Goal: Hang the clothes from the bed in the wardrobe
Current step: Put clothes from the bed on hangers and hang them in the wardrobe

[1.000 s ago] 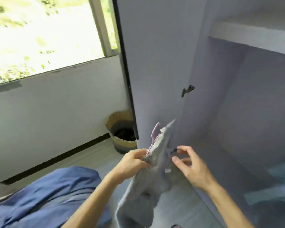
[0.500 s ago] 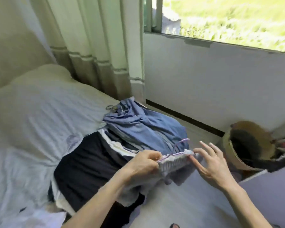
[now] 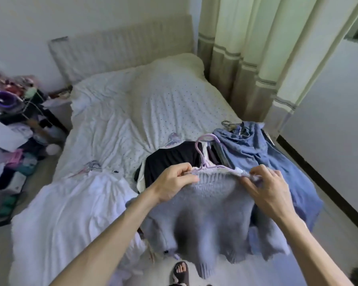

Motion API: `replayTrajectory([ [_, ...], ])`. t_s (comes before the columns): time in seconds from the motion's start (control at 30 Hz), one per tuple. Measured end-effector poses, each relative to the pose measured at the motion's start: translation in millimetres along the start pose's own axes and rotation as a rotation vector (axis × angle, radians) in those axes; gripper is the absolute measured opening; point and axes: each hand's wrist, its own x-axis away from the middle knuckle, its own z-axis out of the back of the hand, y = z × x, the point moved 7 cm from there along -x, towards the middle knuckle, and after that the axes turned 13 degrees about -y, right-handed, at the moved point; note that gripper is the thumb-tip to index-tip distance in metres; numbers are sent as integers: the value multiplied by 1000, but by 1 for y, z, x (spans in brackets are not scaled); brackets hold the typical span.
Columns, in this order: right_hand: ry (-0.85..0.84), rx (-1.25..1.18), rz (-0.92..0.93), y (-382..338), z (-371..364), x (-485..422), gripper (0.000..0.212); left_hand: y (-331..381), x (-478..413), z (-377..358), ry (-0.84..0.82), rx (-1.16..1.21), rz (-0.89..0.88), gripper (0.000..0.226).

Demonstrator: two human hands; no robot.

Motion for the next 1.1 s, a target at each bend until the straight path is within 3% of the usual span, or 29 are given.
replayTrajectory([
  [0.07,-16,-64,35,-11,-3,-16,46,4,6,17,124,-42,-28,58],
  [0.23,-237,-567,-85,1,-28,-53,78,7,-2,61,287,-120,-9,51],
  [0.33,-442,-732,-208,21,-57,-68,74,-2,-19,90,340,-119,20,48],
  [0.47,-617,-678,-285,37,-100,-90,54,-29,-53,138,404,-57,39,50],
  [0.67,-461,-512,-385,35,-154,-178,14,-110,-148,228,510,-174,229,53],
  [0.8,-354,-380,-521,45,-196,-255,24,-204,-223,261,494,-163,395,44],
  [0.93,-384,-306,-614,55,-244,-311,20,-304,-277,270,455,-127,501,23],
  [1.1,-437,-250,-676,75,-287,-359,24,-355,-341,310,561,-206,551,20],
])
